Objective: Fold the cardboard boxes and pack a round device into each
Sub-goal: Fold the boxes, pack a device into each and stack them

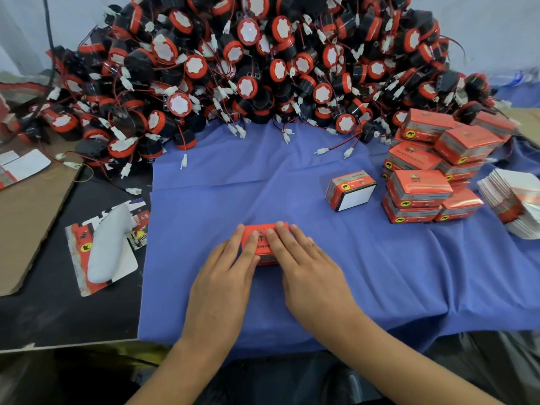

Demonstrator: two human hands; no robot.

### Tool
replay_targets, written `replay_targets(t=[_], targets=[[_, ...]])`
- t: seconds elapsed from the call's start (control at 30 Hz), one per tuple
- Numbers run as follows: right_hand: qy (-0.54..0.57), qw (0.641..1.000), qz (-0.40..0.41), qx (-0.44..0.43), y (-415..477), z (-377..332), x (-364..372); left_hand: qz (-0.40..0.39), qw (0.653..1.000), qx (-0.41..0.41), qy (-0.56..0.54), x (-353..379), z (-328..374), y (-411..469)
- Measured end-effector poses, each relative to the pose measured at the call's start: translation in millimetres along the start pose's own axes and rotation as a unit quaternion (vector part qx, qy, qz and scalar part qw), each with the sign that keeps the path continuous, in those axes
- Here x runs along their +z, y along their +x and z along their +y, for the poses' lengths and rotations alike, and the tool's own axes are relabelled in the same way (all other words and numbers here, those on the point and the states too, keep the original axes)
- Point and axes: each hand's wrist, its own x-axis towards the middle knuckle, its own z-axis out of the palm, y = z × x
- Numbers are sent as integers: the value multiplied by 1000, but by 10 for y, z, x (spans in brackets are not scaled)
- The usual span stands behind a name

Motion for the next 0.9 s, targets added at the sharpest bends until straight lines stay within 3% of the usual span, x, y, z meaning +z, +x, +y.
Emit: replay_targets(t=[0.1, 0.23, 0.37, 0.4, 0.47, 0.53, 0.63, 0.77, 0.9], targets=[[-45, 999, -29, -12, 12, -48, -73, -19, 1000, -13, -11, -13, 26, 6], [166, 982, -63, 66, -88, -68, -37, -29, 995, -52, -82, -22, 79, 38], [258, 949, 72, 164, -128, -65, -11, 38, 963, -128, -236, 8, 256, 106], [302, 927, 105, 195, -117, -52, -11, 47, 945, -158, -284, 27, 315, 132], [410, 848, 154, 297, -88, -4, -65, 49, 897, -204, -388, 61, 472, 186], [463, 779, 202, 370, -68, 95, -128, 65, 875, -204, -434, 110, 631, 262], [421, 776, 251, 398, -74, 343, -240, 69, 877, -185, -437, 231, 861, 458], [378, 774, 285, 421, -90, 694, -401, 14, 888, -141, -437, 454, 1121, 704], [325, 786, 257, 459, -164, 940, -412, -56, 878, -121, -460, 691, 1269, 881]])
